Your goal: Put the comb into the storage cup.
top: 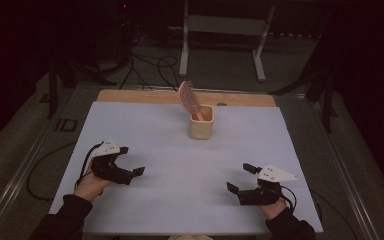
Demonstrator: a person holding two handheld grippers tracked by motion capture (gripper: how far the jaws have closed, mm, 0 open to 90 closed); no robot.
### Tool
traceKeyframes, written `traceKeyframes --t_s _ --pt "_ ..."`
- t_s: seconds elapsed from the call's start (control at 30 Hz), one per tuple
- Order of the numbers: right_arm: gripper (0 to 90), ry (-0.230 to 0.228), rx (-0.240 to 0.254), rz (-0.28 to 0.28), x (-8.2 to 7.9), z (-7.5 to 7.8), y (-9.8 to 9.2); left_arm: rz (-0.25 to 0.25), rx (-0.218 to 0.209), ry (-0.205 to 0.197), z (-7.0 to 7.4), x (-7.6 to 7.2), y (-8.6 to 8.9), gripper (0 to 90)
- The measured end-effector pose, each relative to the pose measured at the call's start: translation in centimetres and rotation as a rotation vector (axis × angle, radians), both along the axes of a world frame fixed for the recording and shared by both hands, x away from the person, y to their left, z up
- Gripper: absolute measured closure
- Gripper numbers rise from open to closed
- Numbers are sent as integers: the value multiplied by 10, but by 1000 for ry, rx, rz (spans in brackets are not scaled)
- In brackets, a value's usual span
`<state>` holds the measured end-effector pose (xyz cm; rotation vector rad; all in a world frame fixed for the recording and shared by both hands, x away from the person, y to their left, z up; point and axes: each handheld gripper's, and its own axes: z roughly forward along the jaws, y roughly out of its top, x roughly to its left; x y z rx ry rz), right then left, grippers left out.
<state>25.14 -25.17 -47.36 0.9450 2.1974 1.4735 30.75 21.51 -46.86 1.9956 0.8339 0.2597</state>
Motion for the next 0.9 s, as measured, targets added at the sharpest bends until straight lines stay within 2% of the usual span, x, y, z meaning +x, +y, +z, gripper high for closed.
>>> traceKeyframes --t_s 0.57,0.9 --pt "91 -1 2 4 0 0 0 22 27 28 -25 -31 19 2" --pt "91 4 0 7 1 -2 1 61 29 38 -30 -47 34 2"
